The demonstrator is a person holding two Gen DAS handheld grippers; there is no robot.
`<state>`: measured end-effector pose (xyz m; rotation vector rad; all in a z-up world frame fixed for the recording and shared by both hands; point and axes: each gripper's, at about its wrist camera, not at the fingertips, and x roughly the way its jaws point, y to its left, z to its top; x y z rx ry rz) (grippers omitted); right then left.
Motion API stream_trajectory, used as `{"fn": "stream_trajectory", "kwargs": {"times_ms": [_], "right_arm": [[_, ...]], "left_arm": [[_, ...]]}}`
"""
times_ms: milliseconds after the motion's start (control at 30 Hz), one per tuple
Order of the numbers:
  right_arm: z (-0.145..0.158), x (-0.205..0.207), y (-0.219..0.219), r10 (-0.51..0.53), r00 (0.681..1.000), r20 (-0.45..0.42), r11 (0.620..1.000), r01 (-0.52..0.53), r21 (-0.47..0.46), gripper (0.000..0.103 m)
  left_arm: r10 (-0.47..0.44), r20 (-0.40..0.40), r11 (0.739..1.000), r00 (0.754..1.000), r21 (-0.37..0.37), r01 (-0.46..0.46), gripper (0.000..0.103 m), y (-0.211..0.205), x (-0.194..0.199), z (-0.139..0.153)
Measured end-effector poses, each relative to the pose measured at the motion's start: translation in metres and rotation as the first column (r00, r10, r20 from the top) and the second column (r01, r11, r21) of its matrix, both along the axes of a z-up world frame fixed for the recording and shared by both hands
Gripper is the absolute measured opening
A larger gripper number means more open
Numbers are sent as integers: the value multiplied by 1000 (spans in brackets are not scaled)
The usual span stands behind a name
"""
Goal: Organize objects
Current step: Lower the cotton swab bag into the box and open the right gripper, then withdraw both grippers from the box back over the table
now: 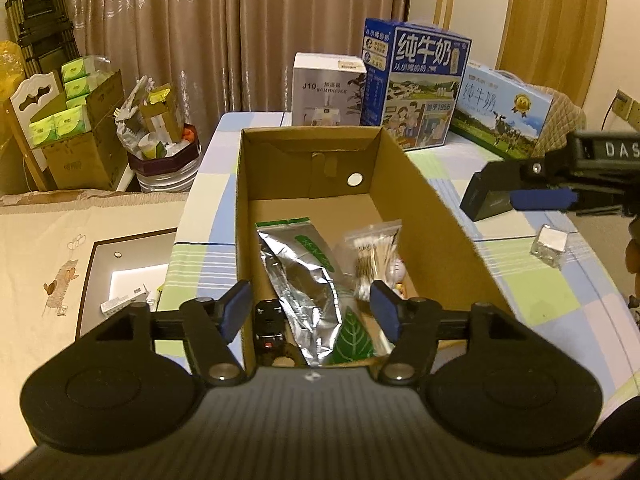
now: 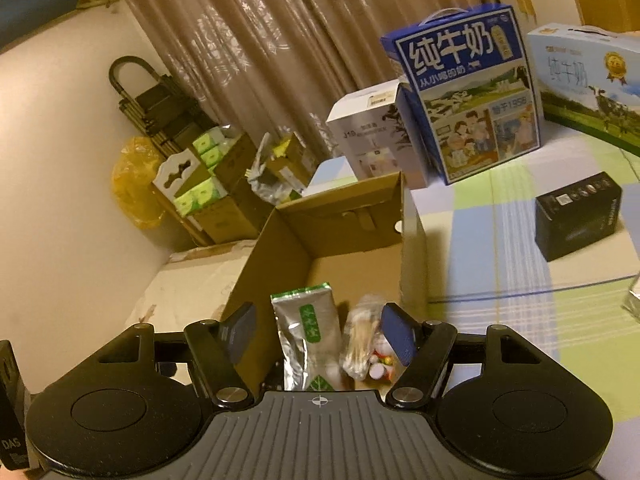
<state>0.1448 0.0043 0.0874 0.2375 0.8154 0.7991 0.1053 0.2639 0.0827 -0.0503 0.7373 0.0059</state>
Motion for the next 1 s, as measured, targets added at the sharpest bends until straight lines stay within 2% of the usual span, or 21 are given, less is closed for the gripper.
{"fn": "stream_trajectory", "kwargs": {"times_ms": [133, 367, 533, 800, 1000], "right_arm": [[9, -13, -16, -18, 1000, 7, 1000, 19, -13, 66], [26, -39, -45, -25, 998, 52, 999, 26, -31, 66], [35, -55, -68, -38, 996, 86, 997, 43, -59, 66], [47, -67, -112, -70, 991, 118, 994, 78, -71, 66], [37, -76, -149, -112, 985, 131, 986, 126, -104, 66]], "left_arm": [[9, 21, 1000, 1000, -21, -9, 76, -9, -14, 11], [13, 40, 999, 999, -37, -11, 87, -33, -38, 27], [20, 61, 999, 998, -30, -19, 100, -49, -52, 35], [19, 85, 1000, 996, -19, -18, 102, -74, -66, 46], [10, 113, 999, 994, -33, -6, 102, -90, -71, 53]]}}
